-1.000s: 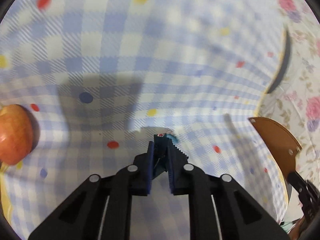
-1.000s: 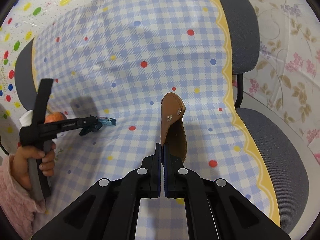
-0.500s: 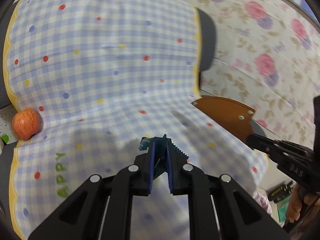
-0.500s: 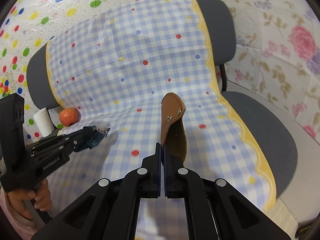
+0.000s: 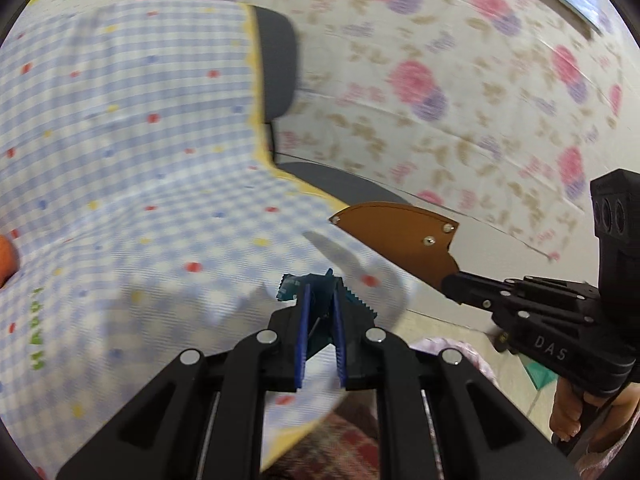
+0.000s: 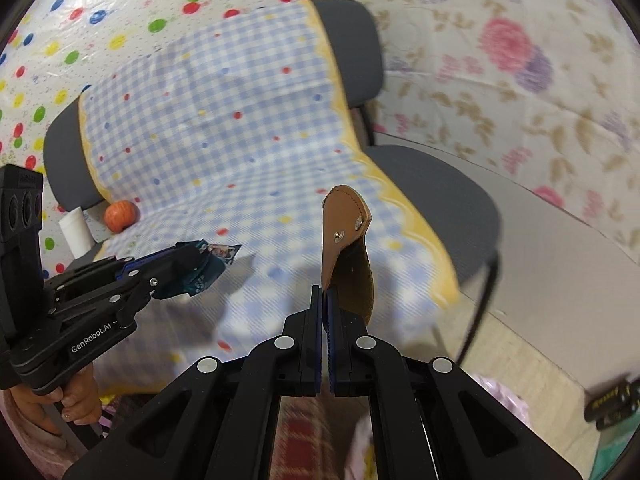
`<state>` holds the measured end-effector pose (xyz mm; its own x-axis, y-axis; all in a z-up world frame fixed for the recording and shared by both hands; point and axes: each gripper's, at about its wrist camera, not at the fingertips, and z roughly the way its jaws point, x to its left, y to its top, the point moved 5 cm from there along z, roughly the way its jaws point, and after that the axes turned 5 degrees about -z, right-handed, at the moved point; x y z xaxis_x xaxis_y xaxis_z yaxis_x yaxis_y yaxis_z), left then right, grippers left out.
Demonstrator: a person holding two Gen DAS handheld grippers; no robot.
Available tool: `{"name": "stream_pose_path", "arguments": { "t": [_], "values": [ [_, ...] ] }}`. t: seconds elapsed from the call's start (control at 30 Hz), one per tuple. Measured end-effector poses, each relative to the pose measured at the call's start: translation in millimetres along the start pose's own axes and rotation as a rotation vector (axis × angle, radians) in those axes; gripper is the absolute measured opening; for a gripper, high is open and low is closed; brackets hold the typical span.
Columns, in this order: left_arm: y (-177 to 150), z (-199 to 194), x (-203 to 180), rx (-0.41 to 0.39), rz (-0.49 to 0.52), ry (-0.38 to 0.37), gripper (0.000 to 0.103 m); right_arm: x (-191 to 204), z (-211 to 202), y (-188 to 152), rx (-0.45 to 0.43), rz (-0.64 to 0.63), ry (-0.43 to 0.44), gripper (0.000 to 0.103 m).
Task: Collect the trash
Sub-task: 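Carry the teal wrapper and brown scrap to the wastebasket, then open both tools to drop wrapper and scrap into the wastebasket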
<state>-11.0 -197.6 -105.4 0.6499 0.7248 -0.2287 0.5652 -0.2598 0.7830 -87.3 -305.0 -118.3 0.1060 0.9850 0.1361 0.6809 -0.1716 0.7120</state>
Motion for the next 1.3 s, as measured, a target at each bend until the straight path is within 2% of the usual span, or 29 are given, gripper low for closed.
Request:
{"name": "stream_pose_path", "arguments": {
  "t": [0.33,0.53,0.8,0.87,0.93,0.97,1.03,1.13,1.3],
  "values": [
    [-31,18,-89,0.062,0.129,-0.163,0.009,-47,-52,-54,0.026,0.070,-0.146,0.003],
    [-51,30,-129,0.117,0.172,-0.246,0.009,-77,-75,-93,0.079,0.139,-0.229,0.003],
    [-72,48,-166,0.194,0.217,-0.311,0.011,-105,-77,-127,0.135,0.238,-0.261,0.004],
    [-72,54,-169,0.210,0.216,-0.316,0.017,-108,-74,-130,0.144,0.246,-0.267,0.006],
    [-72,57,-171,0.216,0.212,-0.315,0.035,-112,-71,-132,0.148,0.252,-0.269,0.006],
    [-71,58,-170,0.214,0.205,-0.312,0.039,-112,-70,-133,0.149,0.256,-0.269,0.006],
    [-68,58,-168,0.205,0.189,-0.311,0.053,-114,-67,-135,0.153,0.269,-0.261,0.009],
    [-64,57,-162,0.199,0.167,-0.313,0.055,-115,-69,-134,0.144,0.269,-0.260,0.019],
    [-66,54,-160,0.210,0.157,-0.341,0.055,-118,-80,-125,0.099,0.266,-0.296,0.021]
  ]
}}
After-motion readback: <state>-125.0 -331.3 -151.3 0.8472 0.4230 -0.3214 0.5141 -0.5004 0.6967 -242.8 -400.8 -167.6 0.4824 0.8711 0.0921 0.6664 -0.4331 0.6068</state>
